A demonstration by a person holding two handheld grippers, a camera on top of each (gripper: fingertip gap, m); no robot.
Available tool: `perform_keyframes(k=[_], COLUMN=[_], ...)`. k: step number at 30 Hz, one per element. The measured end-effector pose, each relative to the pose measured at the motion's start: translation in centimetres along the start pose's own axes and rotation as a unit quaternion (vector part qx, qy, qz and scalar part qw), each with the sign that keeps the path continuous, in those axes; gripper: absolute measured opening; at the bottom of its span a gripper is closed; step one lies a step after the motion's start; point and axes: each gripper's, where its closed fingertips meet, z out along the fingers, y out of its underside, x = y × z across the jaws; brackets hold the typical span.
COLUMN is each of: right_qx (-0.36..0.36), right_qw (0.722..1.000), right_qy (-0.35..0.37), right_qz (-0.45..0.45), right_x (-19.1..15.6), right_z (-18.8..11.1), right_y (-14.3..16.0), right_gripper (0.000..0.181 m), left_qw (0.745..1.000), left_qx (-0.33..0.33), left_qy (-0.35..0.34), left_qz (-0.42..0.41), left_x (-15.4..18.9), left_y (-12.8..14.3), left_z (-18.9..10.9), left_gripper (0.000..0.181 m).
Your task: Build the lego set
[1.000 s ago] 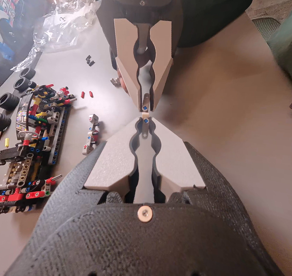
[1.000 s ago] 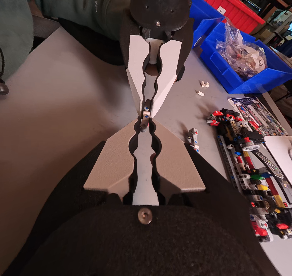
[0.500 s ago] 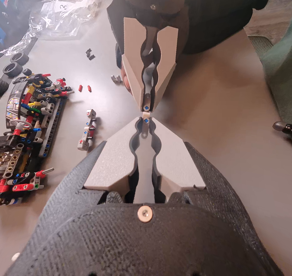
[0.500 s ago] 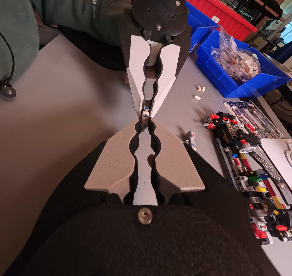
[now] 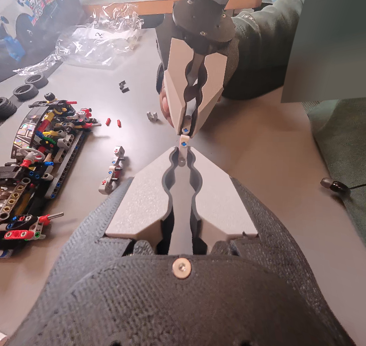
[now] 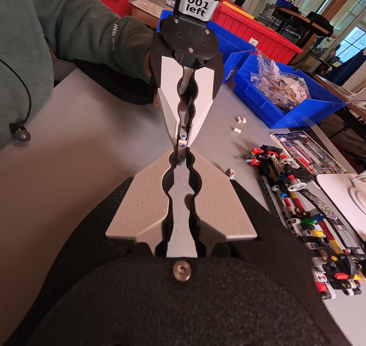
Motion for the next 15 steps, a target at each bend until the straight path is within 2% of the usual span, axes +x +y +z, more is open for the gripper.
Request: perform_keyframes(k=[1, 5, 9, 10, 12, 15], right_qx=[-0.002, -0.008, -0.047, -0.062, -0.1, -0.151], right_qw=[1.0, 1.0, 0.998, 0.996, 0.992, 0.985], right_qy=[-0.002, -0.012, -0.041, -0.049, -0.051, -0.016], right_qz=[0.0, 0.01, 0.027, 0.029, 0.052, 0.084], right_x=[-0.1, -0.3, -1.0, -1.0, 0.2, 2.8], right_z=[0.0, 0.1, 0.3, -0.1, -2.0, -6.2], right_y=[0.0, 0.4, 1.7, 2.1, 3.0, 4.5], right_gripper=[0.007, 0.007, 0.007, 0.015, 0.027, 0.029], left_qw=[1.0, 1.0, 0.999, 0.998, 0.996, 0.99], left_qx=[-0.001, -0.01, -0.04, -0.057, -0.088, -0.132], left_qy=[0.001, 0.006, 0.02, 0.023, 0.026, 0.042], left_qz=[0.0, -0.001, 0.019, 0.017, 0.012, -0.016], left_x=[0.1, 0.2, 0.6, 0.7, 0.8, 1.1], left_y=[0.0, 0.4, 1.8, 2.4, 3.5, 5.1], left_z=[0.0, 0.2, 0.7, 0.8, 1.0, 1.3], left_gripper=[0.007, 0.006, 0.006, 0.006, 0.006, 0.006])
